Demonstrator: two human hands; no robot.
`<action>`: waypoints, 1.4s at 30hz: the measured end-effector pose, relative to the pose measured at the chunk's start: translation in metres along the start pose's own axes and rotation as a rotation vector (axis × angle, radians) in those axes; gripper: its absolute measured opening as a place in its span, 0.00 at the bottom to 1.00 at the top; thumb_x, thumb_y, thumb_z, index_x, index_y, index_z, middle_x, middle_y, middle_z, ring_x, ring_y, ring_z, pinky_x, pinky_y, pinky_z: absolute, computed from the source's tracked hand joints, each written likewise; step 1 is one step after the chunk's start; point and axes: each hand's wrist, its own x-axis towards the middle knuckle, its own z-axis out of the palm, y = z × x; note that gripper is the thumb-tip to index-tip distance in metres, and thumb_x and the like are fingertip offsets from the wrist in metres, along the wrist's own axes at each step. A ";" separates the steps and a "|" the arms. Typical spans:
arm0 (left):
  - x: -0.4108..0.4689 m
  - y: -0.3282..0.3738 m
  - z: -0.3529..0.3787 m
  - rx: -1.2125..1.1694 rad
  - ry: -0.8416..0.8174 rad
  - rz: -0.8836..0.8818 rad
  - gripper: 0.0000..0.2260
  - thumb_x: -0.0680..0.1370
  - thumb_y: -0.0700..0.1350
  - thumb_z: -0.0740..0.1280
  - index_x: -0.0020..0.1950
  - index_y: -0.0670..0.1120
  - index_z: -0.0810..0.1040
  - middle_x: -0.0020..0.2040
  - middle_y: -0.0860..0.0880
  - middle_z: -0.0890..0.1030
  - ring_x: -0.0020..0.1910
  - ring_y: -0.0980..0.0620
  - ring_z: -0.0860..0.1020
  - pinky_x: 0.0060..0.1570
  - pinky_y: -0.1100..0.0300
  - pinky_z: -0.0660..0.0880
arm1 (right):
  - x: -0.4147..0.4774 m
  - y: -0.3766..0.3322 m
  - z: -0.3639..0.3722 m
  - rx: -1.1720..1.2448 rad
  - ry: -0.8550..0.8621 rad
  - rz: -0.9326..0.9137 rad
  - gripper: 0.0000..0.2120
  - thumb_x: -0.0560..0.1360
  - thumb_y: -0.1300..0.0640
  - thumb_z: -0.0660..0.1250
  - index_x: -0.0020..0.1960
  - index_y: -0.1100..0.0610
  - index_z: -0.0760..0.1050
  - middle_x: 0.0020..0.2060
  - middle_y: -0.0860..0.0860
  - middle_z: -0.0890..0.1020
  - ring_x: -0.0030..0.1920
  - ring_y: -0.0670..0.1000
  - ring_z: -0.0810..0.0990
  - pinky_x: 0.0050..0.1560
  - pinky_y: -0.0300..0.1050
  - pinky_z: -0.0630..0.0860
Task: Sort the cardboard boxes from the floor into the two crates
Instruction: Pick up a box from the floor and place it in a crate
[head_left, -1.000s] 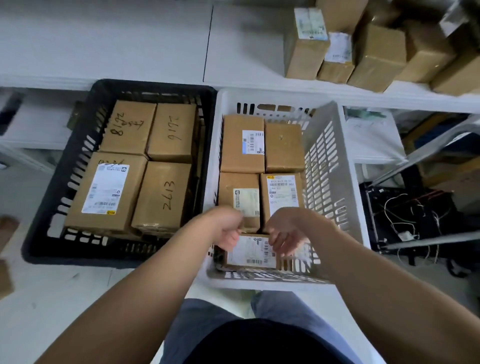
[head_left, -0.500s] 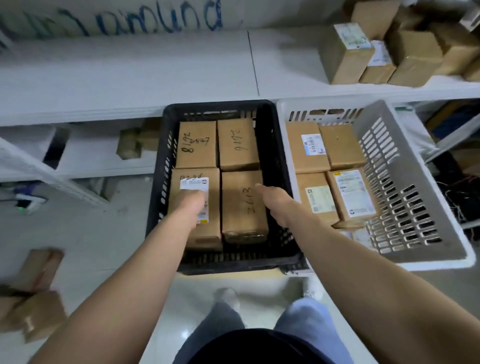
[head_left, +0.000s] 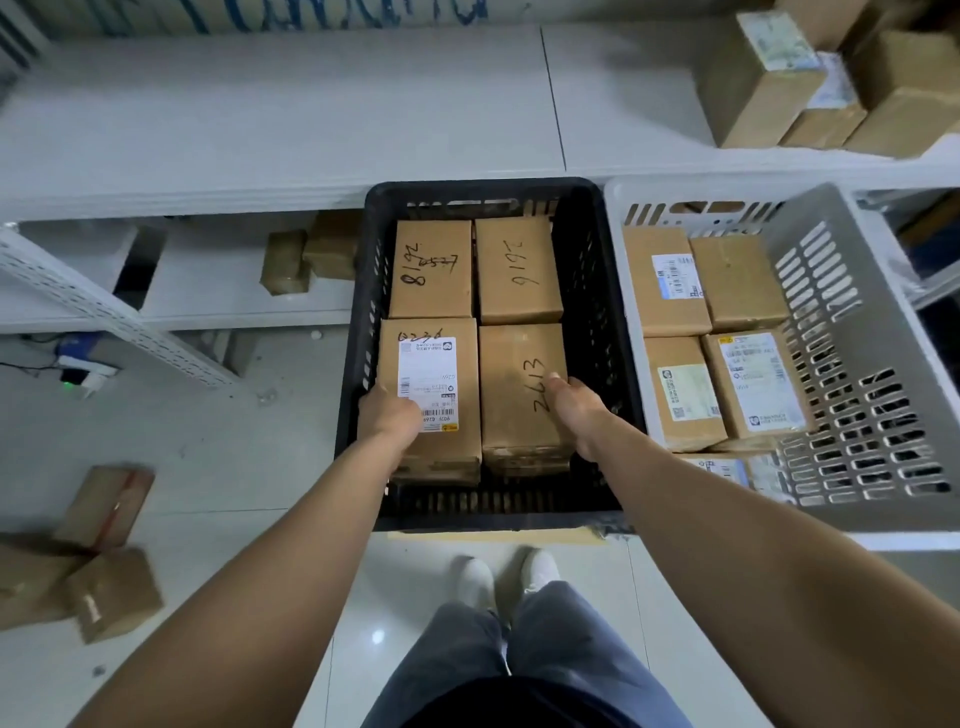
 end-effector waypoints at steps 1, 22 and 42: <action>-0.001 0.001 0.000 0.020 0.000 0.003 0.16 0.78 0.35 0.56 0.63 0.42 0.74 0.62 0.44 0.79 0.56 0.42 0.78 0.41 0.59 0.72 | 0.002 0.001 -0.001 -0.001 0.004 0.001 0.29 0.80 0.41 0.52 0.76 0.54 0.59 0.71 0.55 0.69 0.69 0.58 0.68 0.71 0.53 0.64; -0.026 -0.021 0.055 -1.468 0.038 -0.789 0.22 0.81 0.54 0.47 0.68 0.52 0.72 0.70 0.47 0.72 0.69 0.43 0.68 0.72 0.41 0.55 | 0.041 0.044 0.004 0.686 -0.046 0.507 0.31 0.74 0.31 0.56 0.66 0.52 0.74 0.60 0.54 0.79 0.61 0.58 0.77 0.64 0.53 0.71; -0.039 -0.002 0.023 -1.031 -0.311 -0.903 0.15 0.81 0.43 0.53 0.61 0.37 0.72 0.62 0.38 0.73 0.59 0.40 0.73 0.57 0.49 0.68 | 0.046 -0.056 -0.014 0.049 0.127 0.009 0.31 0.80 0.38 0.50 0.73 0.58 0.64 0.66 0.57 0.73 0.66 0.59 0.71 0.69 0.54 0.65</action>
